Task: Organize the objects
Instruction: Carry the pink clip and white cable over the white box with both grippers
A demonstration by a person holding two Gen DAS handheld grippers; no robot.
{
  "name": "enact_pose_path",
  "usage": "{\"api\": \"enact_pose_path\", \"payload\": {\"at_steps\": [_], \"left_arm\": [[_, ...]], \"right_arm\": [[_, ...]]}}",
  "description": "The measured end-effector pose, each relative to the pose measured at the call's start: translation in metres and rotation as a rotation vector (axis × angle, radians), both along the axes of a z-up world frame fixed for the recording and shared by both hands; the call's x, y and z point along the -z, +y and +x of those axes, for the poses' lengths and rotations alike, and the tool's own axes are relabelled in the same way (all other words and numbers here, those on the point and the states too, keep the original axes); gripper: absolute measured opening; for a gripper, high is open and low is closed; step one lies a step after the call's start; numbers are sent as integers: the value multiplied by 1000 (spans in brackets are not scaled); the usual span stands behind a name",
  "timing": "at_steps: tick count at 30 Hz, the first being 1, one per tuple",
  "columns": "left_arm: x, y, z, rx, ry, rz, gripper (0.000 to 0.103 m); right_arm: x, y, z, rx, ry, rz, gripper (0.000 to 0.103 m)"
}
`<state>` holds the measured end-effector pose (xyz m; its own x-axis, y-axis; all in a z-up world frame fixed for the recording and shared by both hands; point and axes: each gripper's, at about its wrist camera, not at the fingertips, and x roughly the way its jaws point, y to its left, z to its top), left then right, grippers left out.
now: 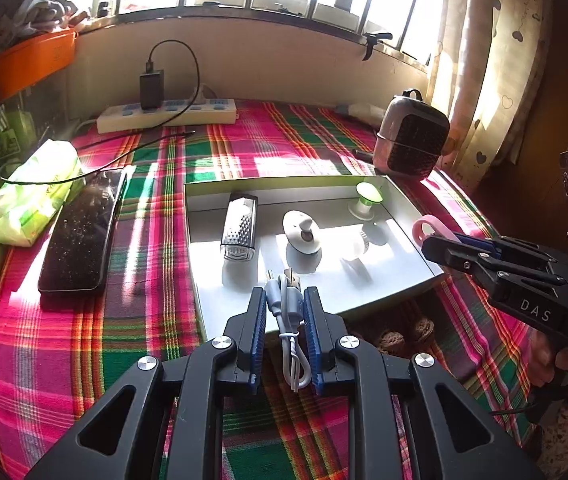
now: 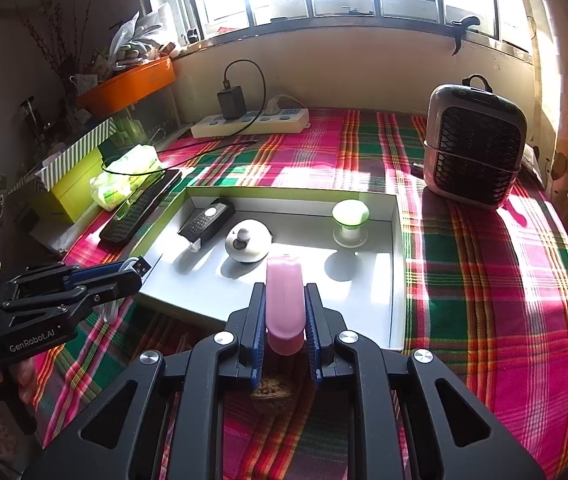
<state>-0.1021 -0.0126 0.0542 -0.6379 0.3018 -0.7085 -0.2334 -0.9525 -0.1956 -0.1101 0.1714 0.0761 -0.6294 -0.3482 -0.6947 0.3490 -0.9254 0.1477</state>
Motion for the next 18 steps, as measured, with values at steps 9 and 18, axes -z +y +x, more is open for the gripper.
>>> {"api": "enact_pose_path", "payload": {"at_steps": [9,18], "left_arm": [[2,-3,-27,-30,-13,18,17],[13,-2,-51,-36,-35,12,17]], "right_arm": [[-2,-20,-41,-29,-5,18,19],[16,-34,-84,-38,-74,37,19]]}}
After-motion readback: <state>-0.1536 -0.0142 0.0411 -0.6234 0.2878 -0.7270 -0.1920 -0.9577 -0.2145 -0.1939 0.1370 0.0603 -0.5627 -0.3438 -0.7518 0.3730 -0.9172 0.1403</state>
